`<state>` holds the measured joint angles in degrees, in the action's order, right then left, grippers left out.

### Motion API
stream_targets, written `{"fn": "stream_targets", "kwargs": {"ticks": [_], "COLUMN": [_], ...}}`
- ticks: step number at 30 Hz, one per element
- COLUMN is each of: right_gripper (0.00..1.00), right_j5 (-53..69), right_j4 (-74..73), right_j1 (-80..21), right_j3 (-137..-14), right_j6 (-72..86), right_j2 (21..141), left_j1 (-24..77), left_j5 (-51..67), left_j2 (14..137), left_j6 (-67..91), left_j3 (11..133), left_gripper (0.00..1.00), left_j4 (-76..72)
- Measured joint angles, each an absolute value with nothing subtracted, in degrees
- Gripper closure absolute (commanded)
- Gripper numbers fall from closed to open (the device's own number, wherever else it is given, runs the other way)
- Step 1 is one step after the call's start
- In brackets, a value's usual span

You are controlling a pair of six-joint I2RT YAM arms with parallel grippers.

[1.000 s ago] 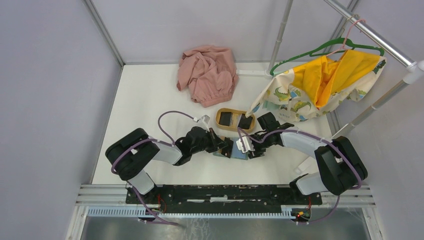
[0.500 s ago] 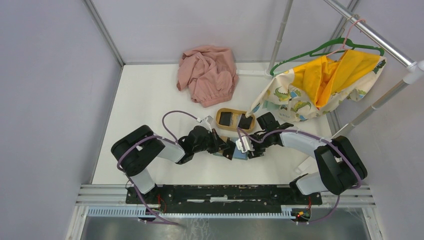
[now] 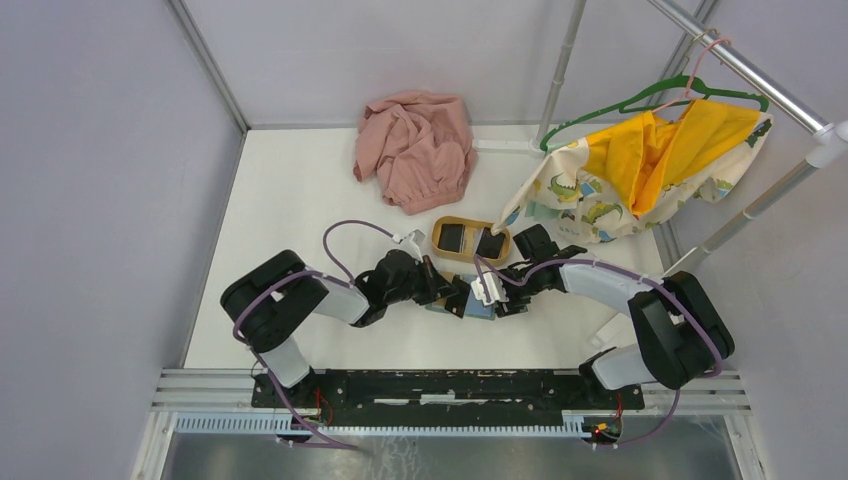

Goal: Put the credit cards into the card holder
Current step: Insert the credit card into the card holder.

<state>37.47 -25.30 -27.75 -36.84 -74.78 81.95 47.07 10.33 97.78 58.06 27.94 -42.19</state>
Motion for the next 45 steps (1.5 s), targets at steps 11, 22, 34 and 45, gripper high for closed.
{"fn": "stream_targets", "kwargs": {"ticks": [11, 22, 34, 45], "right_gripper": [0.42, 0.42, 0.42, 0.42], "right_j5": [37.47, 37.5, 37.5, 37.45], "right_j4": [-25.3, -25.3, -25.3, -25.32], "right_j1": [-27.77, -27.77, -27.77, -27.86], "right_j3": [-36.86, -36.95, -36.97, -37.01], "right_j6": [-74.72, -74.59, -74.59, -74.61], "right_j2": [82.0, 82.13, 82.13, 82.13], "left_j1": [46.68, 46.63, 46.24, 46.17], "left_j5": [6.26, 7.09, 12.8, 16.91], "left_j2": [92.84, 95.53, 101.08, 104.16], "left_j6": [57.93, 57.56, 57.63, 57.6], "left_j3": [27.7, 30.5, 31.33, 33.54], "left_gripper": [0.98, 0.98, 0.98, 0.98], "left_j4": [-35.05, -33.89, -41.5, -42.74]}}
